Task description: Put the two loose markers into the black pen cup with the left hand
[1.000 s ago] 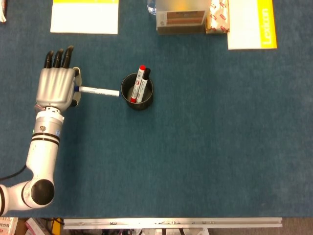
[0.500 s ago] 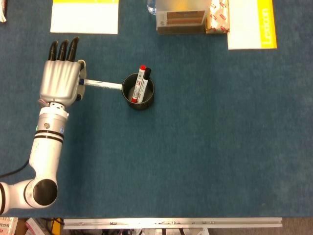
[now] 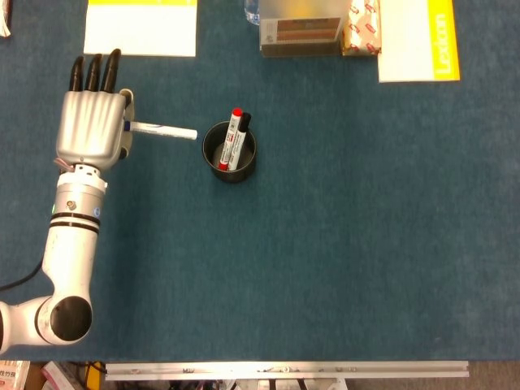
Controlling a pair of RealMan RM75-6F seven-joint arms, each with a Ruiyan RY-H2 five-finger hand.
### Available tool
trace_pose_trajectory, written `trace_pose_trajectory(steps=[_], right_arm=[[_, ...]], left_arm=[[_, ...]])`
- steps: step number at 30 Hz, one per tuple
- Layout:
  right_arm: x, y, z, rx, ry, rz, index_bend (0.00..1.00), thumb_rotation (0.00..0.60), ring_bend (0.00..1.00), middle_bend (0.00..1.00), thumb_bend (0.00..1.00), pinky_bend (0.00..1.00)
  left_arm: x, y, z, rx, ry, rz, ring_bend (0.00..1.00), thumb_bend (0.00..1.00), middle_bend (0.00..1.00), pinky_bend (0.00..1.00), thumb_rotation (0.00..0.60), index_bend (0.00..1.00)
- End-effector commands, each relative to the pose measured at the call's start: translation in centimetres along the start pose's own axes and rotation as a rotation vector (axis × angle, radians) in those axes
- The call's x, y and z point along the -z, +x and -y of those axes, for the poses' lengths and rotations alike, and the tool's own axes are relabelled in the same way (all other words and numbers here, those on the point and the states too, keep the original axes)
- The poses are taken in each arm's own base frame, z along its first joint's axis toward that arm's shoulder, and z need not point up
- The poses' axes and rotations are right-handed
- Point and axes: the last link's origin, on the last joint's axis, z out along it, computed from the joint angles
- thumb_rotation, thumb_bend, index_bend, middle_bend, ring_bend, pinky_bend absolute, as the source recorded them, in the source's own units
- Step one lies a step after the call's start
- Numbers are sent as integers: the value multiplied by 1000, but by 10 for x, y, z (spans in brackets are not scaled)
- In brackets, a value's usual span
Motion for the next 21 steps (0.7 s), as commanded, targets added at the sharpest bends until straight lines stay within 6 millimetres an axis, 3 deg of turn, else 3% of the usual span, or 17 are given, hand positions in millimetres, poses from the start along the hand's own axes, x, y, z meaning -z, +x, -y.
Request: trace_pose_trajectory(steps=[1,8,21], right_arm=[[0,0,0,0,0,1,476,600,418,392,115,438],[0,-1,1,2,1,4,476,600,418,392,116,438],[0,-2,1,3,2,8,476,600,418,392,116,438]], left_arm=[[0,3,1,-12,3,-7,0,305,0,6,600,625],[2,9,1,-18,7,-17,0,304,0,6,600,625],[4,13,-17,-11,-38,-18,0,304,0,6,600,625]])
